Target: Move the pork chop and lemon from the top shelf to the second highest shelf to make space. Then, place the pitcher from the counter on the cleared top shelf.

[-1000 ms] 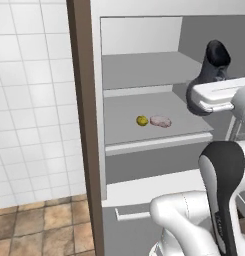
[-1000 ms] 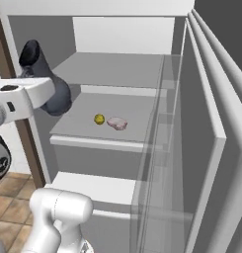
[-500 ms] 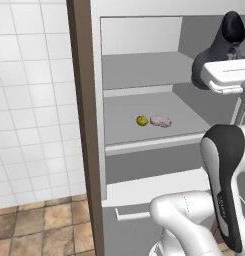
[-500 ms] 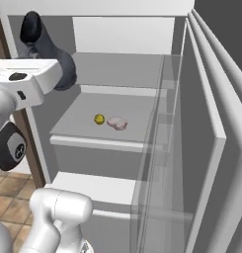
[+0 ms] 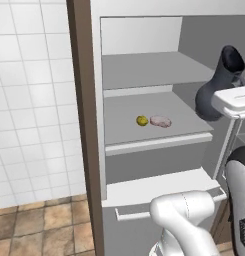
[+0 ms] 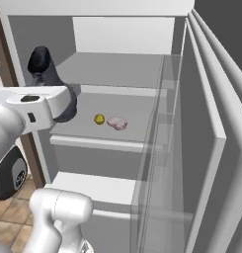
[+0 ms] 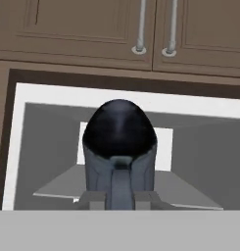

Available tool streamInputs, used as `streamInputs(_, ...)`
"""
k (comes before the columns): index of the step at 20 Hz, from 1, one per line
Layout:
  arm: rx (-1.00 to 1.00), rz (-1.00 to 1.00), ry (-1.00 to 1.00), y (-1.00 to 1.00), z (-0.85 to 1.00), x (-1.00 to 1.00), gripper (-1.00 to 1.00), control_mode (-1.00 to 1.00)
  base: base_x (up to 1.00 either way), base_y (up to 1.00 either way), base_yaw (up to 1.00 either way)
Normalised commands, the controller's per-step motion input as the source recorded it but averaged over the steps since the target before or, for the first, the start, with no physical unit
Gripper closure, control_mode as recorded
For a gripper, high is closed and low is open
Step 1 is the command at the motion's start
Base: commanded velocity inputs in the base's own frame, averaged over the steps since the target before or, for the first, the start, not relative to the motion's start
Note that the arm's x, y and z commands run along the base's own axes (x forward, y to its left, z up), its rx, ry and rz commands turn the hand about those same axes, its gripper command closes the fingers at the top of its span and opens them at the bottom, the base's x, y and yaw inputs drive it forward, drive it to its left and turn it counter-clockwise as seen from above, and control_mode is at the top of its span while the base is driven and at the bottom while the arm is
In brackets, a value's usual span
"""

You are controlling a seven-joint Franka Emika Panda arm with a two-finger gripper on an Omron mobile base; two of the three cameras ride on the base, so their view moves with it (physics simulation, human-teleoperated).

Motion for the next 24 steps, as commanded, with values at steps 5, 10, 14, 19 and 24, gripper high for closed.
streamInputs(5, 0.05, 0.06, 0.02, 0.00, 0.12, 0.17, 1.00, -1.00, 0.00, 0.00, 0.00)
streamInputs(10, 0.05, 0.03, 0.00, 0.00, 0.13, 0.36, 1.00, -1.00, 0.00, 0.00, 0.00)
streamInputs(14, 0.00, 0.00, 0.00, 0.00, 0.00, 0.42, 1.00, -1.00, 0.00, 0.00, 0.00)
streamInputs(19, 0.00, 0.00, 0.00, 0.00, 0.16, 0.35, 1.00, -1.00, 0.00, 0.00, 0.00)
streamInputs(24, 0.00, 0.00, 0.00, 0.00, 0.10, 0.34, 1.00, -1.00, 0.00, 0.00, 0.00)
